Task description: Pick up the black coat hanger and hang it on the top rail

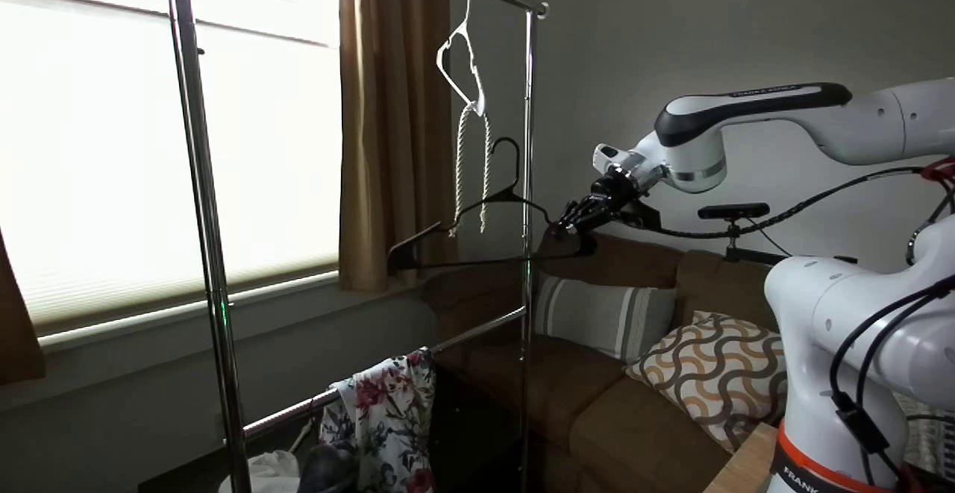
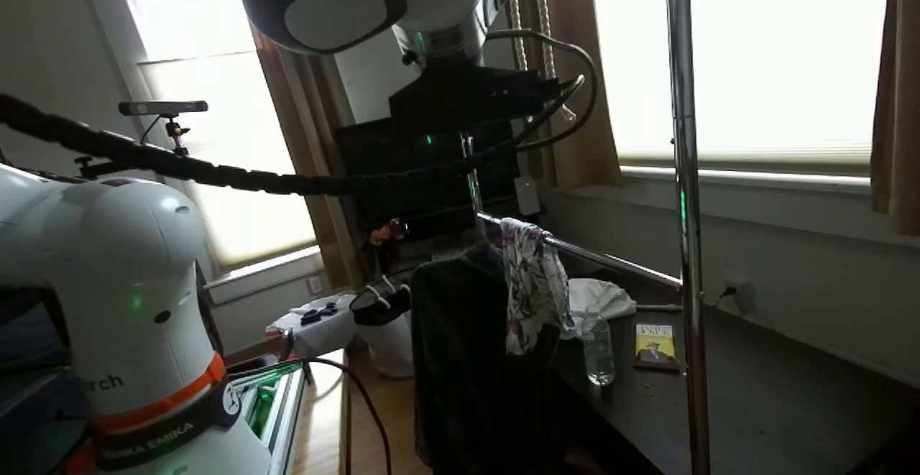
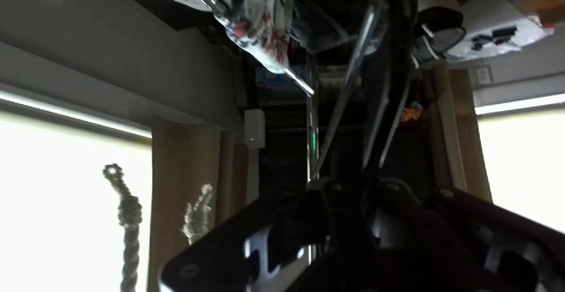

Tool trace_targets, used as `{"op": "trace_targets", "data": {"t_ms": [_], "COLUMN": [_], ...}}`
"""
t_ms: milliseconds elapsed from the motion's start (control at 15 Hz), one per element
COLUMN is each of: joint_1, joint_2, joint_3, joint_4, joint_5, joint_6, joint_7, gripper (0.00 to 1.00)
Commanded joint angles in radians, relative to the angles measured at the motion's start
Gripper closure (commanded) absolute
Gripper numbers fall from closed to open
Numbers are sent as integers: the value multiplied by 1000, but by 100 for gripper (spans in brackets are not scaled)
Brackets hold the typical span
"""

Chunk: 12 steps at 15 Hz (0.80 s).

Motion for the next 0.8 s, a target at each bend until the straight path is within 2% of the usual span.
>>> {"op": "trace_targets", "data": {"t_ms": [0, 133, 267, 333, 400, 533, 733], "joint_1": [-24, -14, -22, 31, 32, 120, 258], "joint_2": [-50, -34, -9, 49, 59, 84, 125], "joint_3": [103, 180, 285, 315, 375, 444, 501], "joint_4": [-97, -146, -184, -138, -153, -155, -154], "joint_5": [218, 322, 452, 532, 607, 711, 782], "joint_6": [98, 279, 453, 542, 636, 814, 912], "joint_7": [58, 80, 55, 29, 9, 0, 36], "gripper": [99, 99, 99, 99, 99, 99, 99]}}
